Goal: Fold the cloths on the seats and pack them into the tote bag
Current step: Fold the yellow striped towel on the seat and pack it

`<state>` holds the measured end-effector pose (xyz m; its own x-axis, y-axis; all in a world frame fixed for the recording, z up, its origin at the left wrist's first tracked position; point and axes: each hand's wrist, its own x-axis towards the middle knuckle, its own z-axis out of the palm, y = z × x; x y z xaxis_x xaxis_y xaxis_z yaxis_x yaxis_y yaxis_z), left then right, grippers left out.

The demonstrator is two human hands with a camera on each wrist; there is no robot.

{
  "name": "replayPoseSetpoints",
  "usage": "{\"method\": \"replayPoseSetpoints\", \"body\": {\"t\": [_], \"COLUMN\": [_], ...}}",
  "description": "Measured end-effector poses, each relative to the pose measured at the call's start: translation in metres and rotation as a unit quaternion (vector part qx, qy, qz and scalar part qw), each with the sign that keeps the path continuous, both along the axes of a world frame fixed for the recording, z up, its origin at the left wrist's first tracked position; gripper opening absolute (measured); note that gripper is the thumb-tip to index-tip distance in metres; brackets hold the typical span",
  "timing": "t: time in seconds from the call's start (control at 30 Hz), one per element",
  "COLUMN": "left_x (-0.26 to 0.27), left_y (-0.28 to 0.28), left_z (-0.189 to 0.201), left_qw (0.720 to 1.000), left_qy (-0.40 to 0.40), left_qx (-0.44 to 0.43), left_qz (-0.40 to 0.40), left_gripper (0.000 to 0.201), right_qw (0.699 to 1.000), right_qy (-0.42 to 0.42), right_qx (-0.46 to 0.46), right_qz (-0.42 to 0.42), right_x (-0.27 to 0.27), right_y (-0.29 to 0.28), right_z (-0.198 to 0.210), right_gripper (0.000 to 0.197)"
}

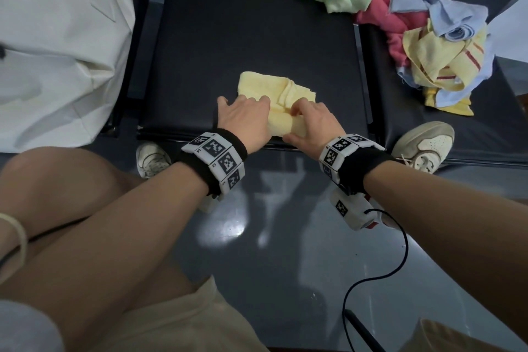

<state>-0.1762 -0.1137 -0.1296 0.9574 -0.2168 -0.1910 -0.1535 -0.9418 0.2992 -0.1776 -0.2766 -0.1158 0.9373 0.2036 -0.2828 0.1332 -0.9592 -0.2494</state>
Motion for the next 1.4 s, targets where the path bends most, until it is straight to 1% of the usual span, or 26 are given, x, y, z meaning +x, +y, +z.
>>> {"method": "replayPoseSetpoints", "body": {"t": [0.1, 0.2, 0.33, 0.43, 0.5, 0.73, 0.87, 0.97, 1.1, 1.17, 1.23, 1.33, 1.4], "left_x": [0.000, 0.001, -0.002, -0.004, -0.003, 0.000, 0.001, 0.003, 0.008, 0.007, 0.005, 0.003, 0.003], "left_y": [-0.001, -0.001, -0.001, -0.002, -0.001, 0.001, 0.002, 0.005, 0.009, 0.009, 0.008, 0.008, 0.008], "left_z": [0.000, 0.000, -0.002, -0.005, -0.007, -0.007, -0.004, -0.001, 0.003, 0.005, 0.005, 0.003, 0.002], "left_qw": [1.000, 1.000, 1.000, 1.000, 0.999, 0.999, 1.000, 1.000, 0.999, 0.998, 0.999, 0.999, 0.998], "left_qy": [0.022, 0.025, -0.009, -0.031, -0.040, -0.040, -0.024, -0.001, 0.045, 0.058, 0.037, -0.033, -0.058], "left_qx": [0.005, -0.004, -0.014, 0.005, 0.017, 0.009, -0.001, -0.002, 0.004, 0.001, -0.002, -0.013, -0.005], "left_qz": [0.005, 0.016, 0.019, -0.001, -0.009, -0.006, 0.000, 0.005, 0.016, 0.021, 0.017, 0.009, 0.000], "left_gripper": [0.033, 0.034, 0.042, 0.050, 0.049, 0.039, 0.034, 0.034, 0.032, 0.033, 0.038, 0.047, 0.050], "right_qw": [1.000, 1.000, 0.999, 0.998, 0.998, 1.000, 1.000, 0.999, 1.000, 1.000, 1.000, 0.999, 0.999], "right_qy": [0.011, 0.027, 0.051, 0.058, 0.052, 0.010, -0.011, -0.030, -0.009, 0.001, 0.010, 0.026, 0.035], "right_qx": [0.014, 0.009, -0.010, -0.017, -0.019, 0.012, -0.020, -0.011, 0.002, 0.004, 0.010, 0.000, -0.015], "right_qz": [-0.002, -0.008, -0.012, -0.015, -0.013, -0.021, -0.012, -0.005, -0.002, -0.004, -0.020, -0.037, -0.036], "right_x": [0.002, 0.008, 0.017, 0.020, 0.019, 0.006, 0.007, 0.006, 0.005, 0.005, 0.007, 0.012, 0.015], "right_y": [-0.002, -0.001, 0.002, 0.002, 0.002, -0.002, 0.000, 0.003, 0.002, 0.002, 0.003, 0.006, 0.008], "right_z": [-0.001, -0.001, 0.002, 0.002, 0.002, -0.007, -0.005, -0.002, 0.000, -0.001, 0.000, 0.001, 0.002], "right_gripper": [0.042, 0.042, 0.044, 0.045, 0.045, 0.046, 0.045, 0.045, 0.049, 0.048, 0.046, 0.046, 0.046]}}
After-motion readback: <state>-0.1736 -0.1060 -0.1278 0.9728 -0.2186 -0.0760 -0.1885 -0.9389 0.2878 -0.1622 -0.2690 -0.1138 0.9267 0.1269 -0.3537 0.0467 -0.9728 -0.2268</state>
